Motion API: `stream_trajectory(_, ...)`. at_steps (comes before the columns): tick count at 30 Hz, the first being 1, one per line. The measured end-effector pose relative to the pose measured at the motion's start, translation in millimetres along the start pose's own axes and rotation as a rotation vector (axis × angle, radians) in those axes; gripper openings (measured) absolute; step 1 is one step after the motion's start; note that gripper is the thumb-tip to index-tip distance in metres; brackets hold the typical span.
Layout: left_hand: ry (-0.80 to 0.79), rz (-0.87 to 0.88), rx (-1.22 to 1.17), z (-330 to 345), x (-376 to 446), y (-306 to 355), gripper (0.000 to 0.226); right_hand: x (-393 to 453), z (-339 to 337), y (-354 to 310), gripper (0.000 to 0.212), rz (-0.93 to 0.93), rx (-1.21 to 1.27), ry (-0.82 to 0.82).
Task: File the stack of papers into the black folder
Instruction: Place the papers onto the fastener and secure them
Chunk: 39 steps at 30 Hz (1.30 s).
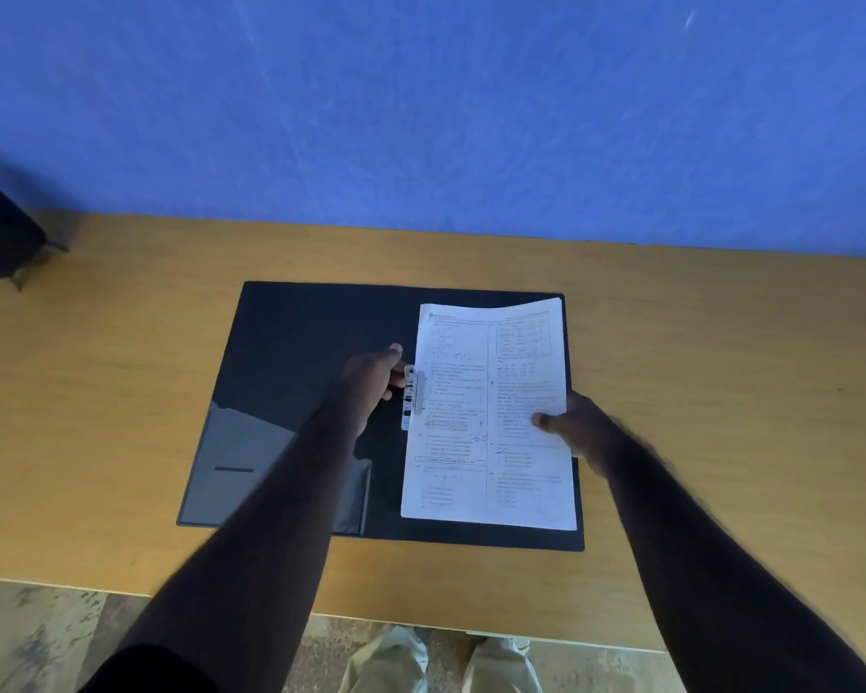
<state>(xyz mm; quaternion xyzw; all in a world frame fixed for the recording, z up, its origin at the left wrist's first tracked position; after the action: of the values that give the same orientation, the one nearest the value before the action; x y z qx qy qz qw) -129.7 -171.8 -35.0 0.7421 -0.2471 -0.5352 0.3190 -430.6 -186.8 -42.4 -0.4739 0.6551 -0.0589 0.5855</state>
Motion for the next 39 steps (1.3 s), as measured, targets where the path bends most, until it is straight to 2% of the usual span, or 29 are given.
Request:
stream_trajectory(3, -0.007, -0.012, 0.002, -4.4, -3.8, -9.3, 0.028, 2.8, 5.1, -5.9, 0.033, -0.062, -0.08, 0.032)
stream_trajectory(10, -0.039, -0.002, -0.011, -6.0, -6.0, -23.1, 0.006, 12.2, 5.5, 0.7, 0.05, 0.003, -0.162, 0.138)
stream_trajectory(16, -0.093, 0.036, -0.002, -6.5, -11.9, -30.7, 0.012, 12.0, 10.9, 1.3, 0.05, -0.028, -0.228, 0.219)
stream_trajectory(19, -0.108, 0.037, -0.022, -6.2, -11.1, -33.4, 0.021, 7.8, 3.9, -0.1, 0.056, -0.026, -0.344, 0.343)
stream_trajectory(22, -0.107, 0.061, -0.036, -5.3, -10.8, -35.0, 0.015, 6.4, -3.5, -2.1, 0.047, -0.05, -0.353, 0.422)
stream_trajectory(28, -0.098, 0.077, -0.054, -7.5, -13.1, -38.1, 0.014, 7.7, -5.5, -4.8, 0.047, -0.062, -0.382, 0.441)
stream_trajectory(34, -0.092, 0.09, -0.069, -6.4, -18.0, -36.6, 0.014, 11.6, -12.6, -5.2, 0.044, -0.066, -0.382, 0.356)
stream_trajectory(37, -0.084, 0.08, -0.073, -6.9, -21.2, -35.0, 0.01, 12.8, -24.6, -18.0, 0.041, -0.087, -0.386, 0.438)
stream_trajectory(39, -0.081, 0.074, -0.074, -7.0, -22.3, -34.6, 0.008, 22.4, -31.9, -30.5, 0.047, -0.103, -0.407, 0.436)
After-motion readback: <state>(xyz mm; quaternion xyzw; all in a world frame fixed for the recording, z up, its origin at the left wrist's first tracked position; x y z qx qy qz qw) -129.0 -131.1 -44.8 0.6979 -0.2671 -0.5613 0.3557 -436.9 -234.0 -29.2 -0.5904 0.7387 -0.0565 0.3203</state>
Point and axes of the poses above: each hand's wrist, its own x-axis towards the middle knuckle, its own z-axis out of the palm, y = z × x, the point moved 5 cm from there along x, towards the middle knuckle, and after that the axes turned 3 degrees about -x, right-handed, at the moved point
